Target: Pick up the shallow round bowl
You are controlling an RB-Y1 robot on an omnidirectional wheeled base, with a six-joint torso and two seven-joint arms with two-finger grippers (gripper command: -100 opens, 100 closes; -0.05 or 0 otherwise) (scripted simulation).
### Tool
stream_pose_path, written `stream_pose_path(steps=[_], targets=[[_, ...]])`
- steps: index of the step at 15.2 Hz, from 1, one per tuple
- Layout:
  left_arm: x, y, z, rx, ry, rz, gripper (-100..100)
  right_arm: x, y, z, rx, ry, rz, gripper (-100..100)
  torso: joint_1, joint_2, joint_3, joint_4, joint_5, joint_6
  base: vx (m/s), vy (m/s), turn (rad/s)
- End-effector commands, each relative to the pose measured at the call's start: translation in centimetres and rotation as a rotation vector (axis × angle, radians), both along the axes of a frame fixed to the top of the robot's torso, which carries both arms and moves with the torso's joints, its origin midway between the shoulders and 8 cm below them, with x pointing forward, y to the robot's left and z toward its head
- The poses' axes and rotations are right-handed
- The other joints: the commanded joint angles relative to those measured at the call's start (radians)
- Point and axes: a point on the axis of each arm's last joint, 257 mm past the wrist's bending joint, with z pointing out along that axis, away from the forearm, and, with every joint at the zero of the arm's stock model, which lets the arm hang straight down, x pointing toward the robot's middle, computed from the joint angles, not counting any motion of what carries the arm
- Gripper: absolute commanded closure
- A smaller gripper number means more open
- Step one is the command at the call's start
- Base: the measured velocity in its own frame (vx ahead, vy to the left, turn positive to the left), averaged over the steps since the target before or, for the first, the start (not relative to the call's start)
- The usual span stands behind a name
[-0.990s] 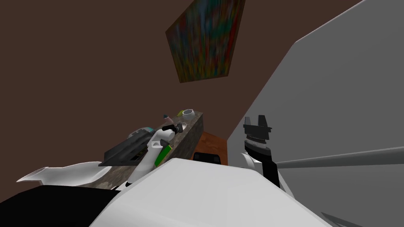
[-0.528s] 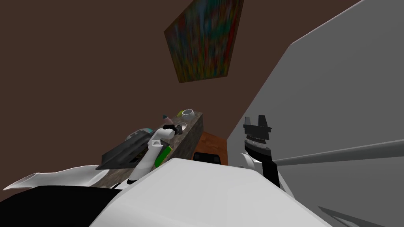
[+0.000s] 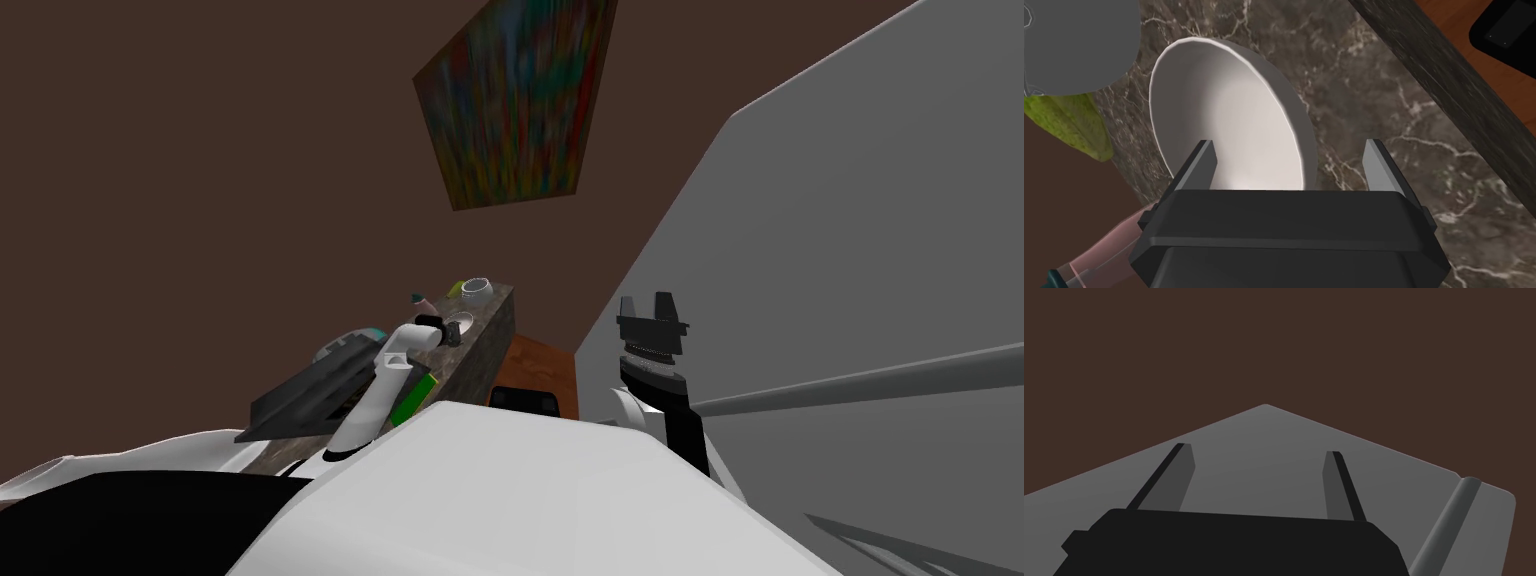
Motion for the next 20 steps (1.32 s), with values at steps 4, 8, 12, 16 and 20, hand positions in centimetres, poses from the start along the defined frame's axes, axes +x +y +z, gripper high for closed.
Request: stream_pose_path(steps=[4, 8, 12, 16, 20], targets=[[-1.5, 0.4, -1.0, -0.014, 0.083, 0.023, -100, 0.0, 0.0, 0.0, 0.0, 0.0, 0.0, 0, 0.0, 0.0, 0.0, 0.0, 0.0, 0.0, 0.004, 0.031, -0.024], [-1.5, 0.8, -1.9, -0.016, 0.096, 0.031, -100, 0.0, 0.0, 0.0, 0.0, 0.0, 0.0, 0, 0.0, 0.0, 0.0, 0.0, 0.0, 0.0, 0.005, 0.023, -0.025], [-1.1, 1.2, -3.1, -0.014, 0.096, 0.035, -100, 0.0, 0.0, 0.0, 0.0, 0.0, 0.0, 0, 0.0, -0.001, -0.001, -0.001, 0.001, 0.0, 0.008, -0.011, -0.02], [-1.3, 1.1, -2.8, -0.015, 0.096, 0.034, 100, 0.0, 0.0, 0.0, 0.0, 0.0, 0.0, 0, 0.0, -0.001, -0.001, -0.001, 0.001, 0.0, 0.001, -0.002, -0.003], [-1.6, 0.8, -1.7, -0.016, 0.097, 0.03, 100, 0.0, 0.0, 0.0, 0.0, 0.0, 0.0, 0, 0.001, -0.001, -0.001, 0.0, 0.0, 0.0, -0.003, 0.004, 0.014]])
